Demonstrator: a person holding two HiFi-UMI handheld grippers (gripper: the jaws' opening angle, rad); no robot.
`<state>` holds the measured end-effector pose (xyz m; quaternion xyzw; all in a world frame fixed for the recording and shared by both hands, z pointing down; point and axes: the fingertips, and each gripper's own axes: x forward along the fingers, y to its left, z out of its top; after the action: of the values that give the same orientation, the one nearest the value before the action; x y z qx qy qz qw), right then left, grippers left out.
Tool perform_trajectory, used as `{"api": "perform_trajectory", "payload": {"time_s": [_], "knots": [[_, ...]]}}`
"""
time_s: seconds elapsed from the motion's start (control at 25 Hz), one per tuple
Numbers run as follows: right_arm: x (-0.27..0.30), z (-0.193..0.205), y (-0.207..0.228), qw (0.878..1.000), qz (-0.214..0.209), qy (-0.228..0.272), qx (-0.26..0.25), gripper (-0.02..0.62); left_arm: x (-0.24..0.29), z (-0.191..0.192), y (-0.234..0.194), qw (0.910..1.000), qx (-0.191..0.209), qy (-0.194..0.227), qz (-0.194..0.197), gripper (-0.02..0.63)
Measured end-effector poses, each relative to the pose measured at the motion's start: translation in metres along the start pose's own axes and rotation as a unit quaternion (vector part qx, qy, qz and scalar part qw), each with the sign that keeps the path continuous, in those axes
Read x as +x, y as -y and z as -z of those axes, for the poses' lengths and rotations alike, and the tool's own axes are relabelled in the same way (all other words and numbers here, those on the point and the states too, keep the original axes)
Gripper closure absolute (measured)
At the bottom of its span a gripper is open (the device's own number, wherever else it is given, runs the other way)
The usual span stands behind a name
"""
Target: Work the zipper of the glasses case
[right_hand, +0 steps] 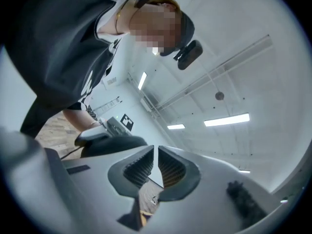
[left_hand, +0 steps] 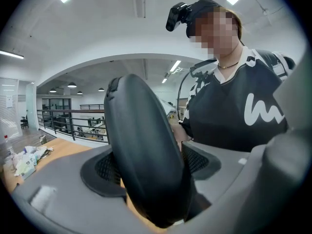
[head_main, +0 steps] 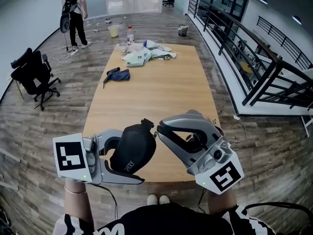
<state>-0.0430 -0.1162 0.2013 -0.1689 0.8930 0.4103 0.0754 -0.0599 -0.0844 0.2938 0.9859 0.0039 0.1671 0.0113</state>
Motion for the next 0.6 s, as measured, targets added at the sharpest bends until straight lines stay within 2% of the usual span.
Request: {"api": "perform_trajectory", "payload": {"time_s": [0.12,0.28,0.44,0.6], "knots": [[0.0,-0.008,0.003,1.0,-0.007,0.012,0.0,0.565,-0.005,0.0,-0.01,0.9996,0.007,0.001,-0.028,0.247],[-0.01,0.008,-0.008,0.999,-0.035,-0.03,-0.004,0.565,-0.007,-0.008,-0.014,0.998,0.015,0.015,-0.059,0.25],[-0.009,0.014,-0.02,0.997,-0.052,-0.05,-0.016,0.565,-0.01,-0.015,-0.01,0.998,0.019,0.026,-0.055,0.252],[-0.001,0.012,-0.022,0.997,-0.052,-0.048,-0.027,0.565,-0.012,-0.016,-0.01,0.9985,0.019,0.024,-0.046,0.252]]}}
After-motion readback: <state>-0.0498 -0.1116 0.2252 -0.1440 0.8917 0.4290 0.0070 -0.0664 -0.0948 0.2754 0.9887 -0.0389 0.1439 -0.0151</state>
